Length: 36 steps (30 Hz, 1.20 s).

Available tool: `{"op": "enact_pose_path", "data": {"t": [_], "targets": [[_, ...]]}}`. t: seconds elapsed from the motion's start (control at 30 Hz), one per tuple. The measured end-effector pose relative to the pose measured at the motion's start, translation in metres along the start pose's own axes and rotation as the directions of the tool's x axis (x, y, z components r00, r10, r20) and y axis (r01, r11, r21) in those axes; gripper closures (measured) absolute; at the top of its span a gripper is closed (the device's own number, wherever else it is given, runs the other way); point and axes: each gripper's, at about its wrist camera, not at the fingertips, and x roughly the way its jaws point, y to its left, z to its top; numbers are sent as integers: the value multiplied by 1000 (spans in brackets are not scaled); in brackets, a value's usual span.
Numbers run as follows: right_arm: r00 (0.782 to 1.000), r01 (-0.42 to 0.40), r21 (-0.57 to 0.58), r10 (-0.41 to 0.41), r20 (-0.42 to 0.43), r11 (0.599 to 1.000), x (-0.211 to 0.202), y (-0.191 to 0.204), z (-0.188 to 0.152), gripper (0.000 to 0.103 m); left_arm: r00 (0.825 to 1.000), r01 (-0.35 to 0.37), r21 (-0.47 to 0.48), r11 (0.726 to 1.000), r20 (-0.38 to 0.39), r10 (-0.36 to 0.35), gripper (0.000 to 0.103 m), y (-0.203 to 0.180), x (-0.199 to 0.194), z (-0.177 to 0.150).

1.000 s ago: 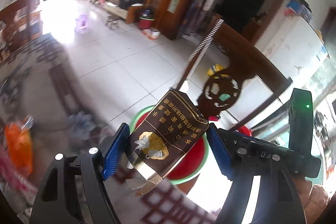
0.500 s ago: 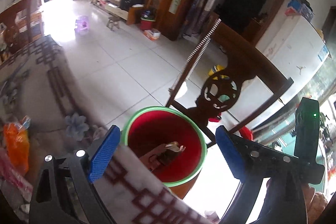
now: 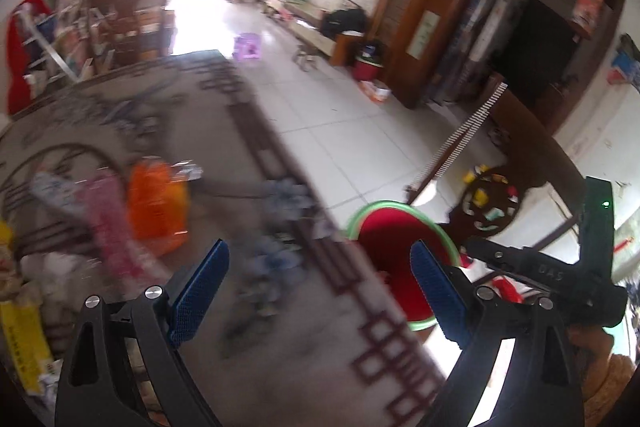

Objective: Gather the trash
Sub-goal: 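Grasp crumpled paper with left tool while right tool grasps the water bottle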

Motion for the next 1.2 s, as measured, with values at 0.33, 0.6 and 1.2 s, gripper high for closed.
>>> {"op": "enact_pose_path", "data": {"t": [0.33,0.6,1.2], "targets": [[999,-25,-64,23,-40,998,15,48,-18,21,950,-308,-187,933,-2,313,15,157,-45,-18],[999,-10,-93,5,-52,996,22,90,-42,20,874,-480,-296,826,-87,477,15,283,-61,-40],[998,-4,-241,-11,-60,971,35,211,-111,20,934,-346,-221,912,-179,311,68,344,-24,-53]]}}
